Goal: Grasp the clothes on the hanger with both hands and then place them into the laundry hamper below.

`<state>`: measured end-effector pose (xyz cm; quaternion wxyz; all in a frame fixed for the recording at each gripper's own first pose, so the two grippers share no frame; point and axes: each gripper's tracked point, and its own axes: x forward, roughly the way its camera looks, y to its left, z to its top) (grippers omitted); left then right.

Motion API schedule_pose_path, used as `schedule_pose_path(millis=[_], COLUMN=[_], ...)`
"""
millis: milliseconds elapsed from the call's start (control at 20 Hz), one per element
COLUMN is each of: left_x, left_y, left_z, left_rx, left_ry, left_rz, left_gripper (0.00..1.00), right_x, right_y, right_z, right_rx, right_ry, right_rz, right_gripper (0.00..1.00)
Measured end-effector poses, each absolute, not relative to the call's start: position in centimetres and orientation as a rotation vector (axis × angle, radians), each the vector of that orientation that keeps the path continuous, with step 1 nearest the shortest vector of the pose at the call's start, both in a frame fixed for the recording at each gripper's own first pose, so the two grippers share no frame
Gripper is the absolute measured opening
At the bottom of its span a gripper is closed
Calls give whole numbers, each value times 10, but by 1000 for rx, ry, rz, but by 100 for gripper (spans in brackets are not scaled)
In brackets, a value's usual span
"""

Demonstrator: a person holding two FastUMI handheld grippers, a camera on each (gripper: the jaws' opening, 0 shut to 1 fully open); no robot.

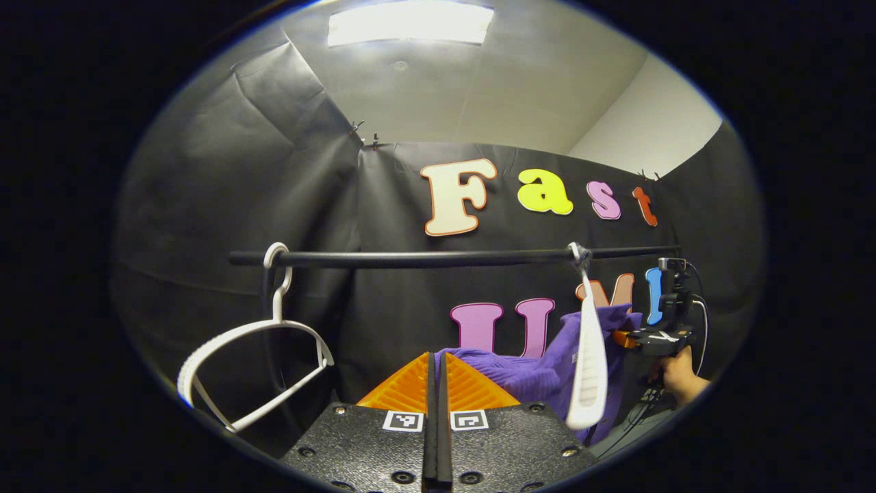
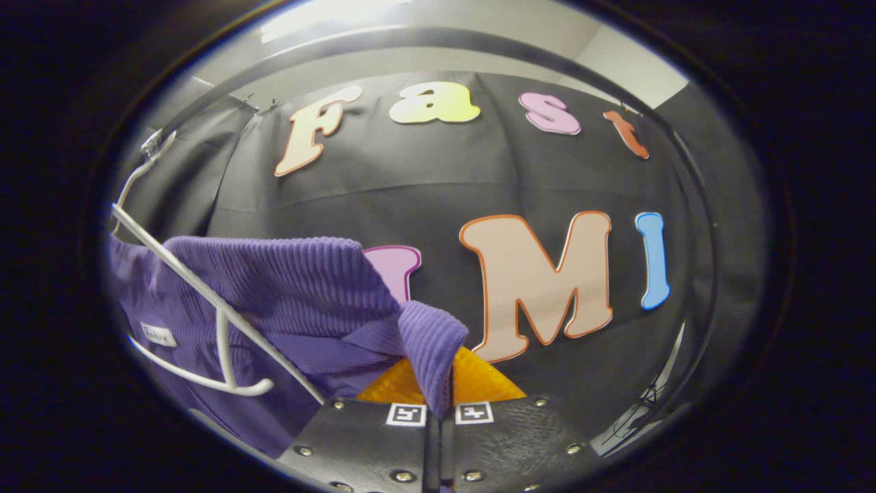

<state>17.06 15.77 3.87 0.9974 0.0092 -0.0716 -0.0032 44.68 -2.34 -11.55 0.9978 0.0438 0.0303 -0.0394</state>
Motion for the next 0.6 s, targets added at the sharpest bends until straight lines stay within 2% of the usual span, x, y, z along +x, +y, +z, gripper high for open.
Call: schedule_pose_path(millis=[150,600], left_x=[185,178], left_y=[156,162], left_z=[8,-73], left_rx=[-4,16], left_ry=[-91,0], left_rz=[-8,34], left_gripper=[0,0], right_x=[451,411], right_y=[2,29], right_z=[-154,-236], right_rx=[65,185], right_ry=[144,236], right_rz=[1,27], right_gripper=[2,1])
